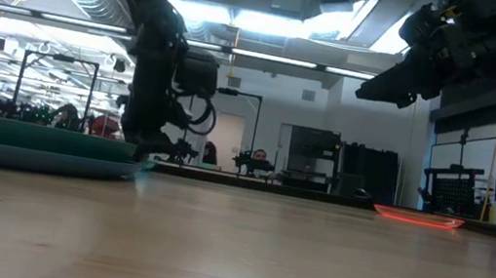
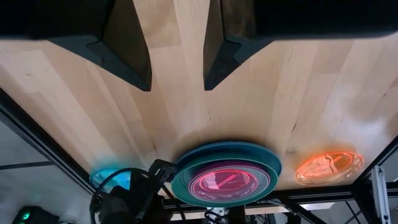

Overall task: Stack plastic plates
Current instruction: Stack the blue plate on top of the pink plate

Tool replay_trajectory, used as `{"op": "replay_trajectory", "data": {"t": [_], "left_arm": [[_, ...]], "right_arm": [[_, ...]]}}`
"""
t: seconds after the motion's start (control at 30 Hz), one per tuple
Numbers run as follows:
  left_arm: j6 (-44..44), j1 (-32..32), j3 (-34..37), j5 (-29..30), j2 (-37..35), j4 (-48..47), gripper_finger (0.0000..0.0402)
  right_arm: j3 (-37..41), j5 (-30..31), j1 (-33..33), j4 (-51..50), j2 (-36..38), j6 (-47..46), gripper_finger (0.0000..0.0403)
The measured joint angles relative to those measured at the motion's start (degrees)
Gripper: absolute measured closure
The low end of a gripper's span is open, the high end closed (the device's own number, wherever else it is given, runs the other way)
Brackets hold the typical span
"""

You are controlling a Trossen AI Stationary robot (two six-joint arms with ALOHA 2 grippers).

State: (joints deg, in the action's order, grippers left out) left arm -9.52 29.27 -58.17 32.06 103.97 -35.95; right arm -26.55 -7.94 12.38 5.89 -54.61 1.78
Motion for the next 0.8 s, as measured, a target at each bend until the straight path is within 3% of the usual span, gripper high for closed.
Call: {"op": "replay_trajectory", "data": {"t": [0.47,0.8], "left_arm": [[-0.11,-11.35,-0.02,0.72,-15.91,-7.20,0.0399],[-11.09,-23.75,-0.03,-9.85,-25.96,-14.47,0.0399]], "right_arm": [[0.00,0.00,0.00,0.00,0.00,-0.17,0.0265],[0.00,0.00,0.02,-0.08,0.00,-0.58,0.0265]]}}
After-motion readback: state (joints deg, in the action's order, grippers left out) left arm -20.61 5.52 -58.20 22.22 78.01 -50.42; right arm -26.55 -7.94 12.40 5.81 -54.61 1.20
